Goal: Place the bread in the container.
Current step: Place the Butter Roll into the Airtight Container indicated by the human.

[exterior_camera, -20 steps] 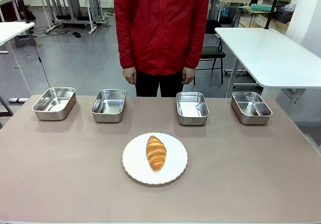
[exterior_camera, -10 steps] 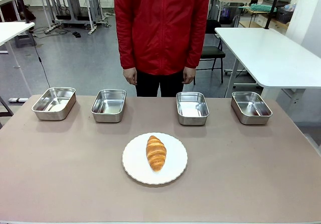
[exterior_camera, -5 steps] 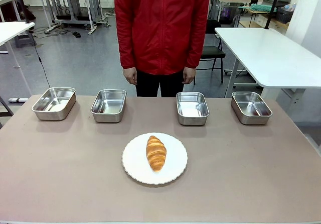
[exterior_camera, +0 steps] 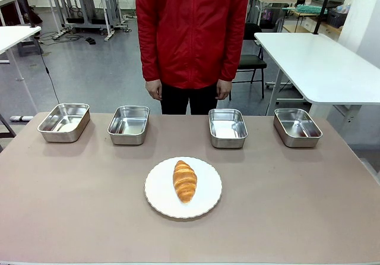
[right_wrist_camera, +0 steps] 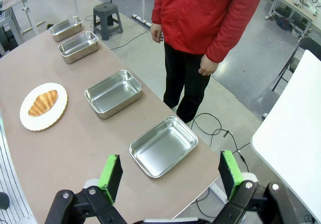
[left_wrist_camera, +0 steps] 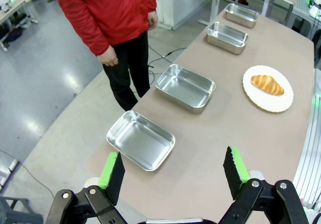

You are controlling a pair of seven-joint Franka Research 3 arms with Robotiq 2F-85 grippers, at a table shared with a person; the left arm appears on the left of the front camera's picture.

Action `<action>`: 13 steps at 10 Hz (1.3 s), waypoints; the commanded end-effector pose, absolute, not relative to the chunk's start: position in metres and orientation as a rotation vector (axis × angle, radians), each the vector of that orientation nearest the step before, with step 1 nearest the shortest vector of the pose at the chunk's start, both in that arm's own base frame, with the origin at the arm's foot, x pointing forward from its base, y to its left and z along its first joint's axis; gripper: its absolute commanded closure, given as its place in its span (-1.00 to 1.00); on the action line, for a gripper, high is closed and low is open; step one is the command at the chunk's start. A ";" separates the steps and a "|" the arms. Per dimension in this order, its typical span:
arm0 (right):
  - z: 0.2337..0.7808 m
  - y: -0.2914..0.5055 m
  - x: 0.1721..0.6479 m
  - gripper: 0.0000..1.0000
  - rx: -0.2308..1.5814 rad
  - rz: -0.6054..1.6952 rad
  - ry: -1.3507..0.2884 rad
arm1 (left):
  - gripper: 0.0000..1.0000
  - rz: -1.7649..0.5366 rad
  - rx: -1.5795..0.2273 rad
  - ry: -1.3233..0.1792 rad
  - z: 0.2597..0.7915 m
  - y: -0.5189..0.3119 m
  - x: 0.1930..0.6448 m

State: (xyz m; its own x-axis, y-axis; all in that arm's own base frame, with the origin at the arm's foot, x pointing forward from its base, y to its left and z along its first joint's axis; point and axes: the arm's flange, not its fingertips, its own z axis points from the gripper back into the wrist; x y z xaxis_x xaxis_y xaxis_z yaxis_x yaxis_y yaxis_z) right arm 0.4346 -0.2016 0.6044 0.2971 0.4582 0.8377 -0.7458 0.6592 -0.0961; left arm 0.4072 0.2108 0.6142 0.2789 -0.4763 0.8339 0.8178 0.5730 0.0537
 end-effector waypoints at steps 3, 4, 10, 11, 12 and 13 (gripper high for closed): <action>0.606 -0.201 0.434 -1.00 0.341 0.823 -0.979 | -1.00 -0.910 -0.437 -0.938 0.616 0.212 0.405; 0.606 -0.201 0.434 -1.00 0.341 0.823 -0.979 | -1.00 -0.910 -0.437 -0.938 0.616 0.212 0.405; 0.606 -0.201 0.434 -1.00 0.341 0.823 -0.979 | -1.00 -0.910 -0.437 -0.938 0.616 0.212 0.405; 0.606 -0.201 0.434 -1.00 0.341 0.823 -0.979 | -1.00 -0.910 -0.437 -0.938 0.616 0.212 0.405; 0.606 -0.201 0.434 -1.00 0.341 0.823 -0.979 | -1.00 -0.910 -0.437 -0.938 0.616 0.212 0.405; 0.606 -0.201 0.434 -1.00 0.341 0.823 -0.979 | -1.00 -0.910 -0.437 -0.938 0.616 0.212 0.405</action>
State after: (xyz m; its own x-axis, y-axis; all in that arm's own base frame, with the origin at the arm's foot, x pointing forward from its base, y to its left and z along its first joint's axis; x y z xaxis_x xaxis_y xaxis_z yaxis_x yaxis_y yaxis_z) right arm 0.4346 -0.2016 0.6044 0.2971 0.4582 0.8377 -0.7458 0.6592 -0.0961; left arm 0.4072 0.2108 0.6142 0.2789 -0.4763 0.8339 0.8178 0.5730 0.0537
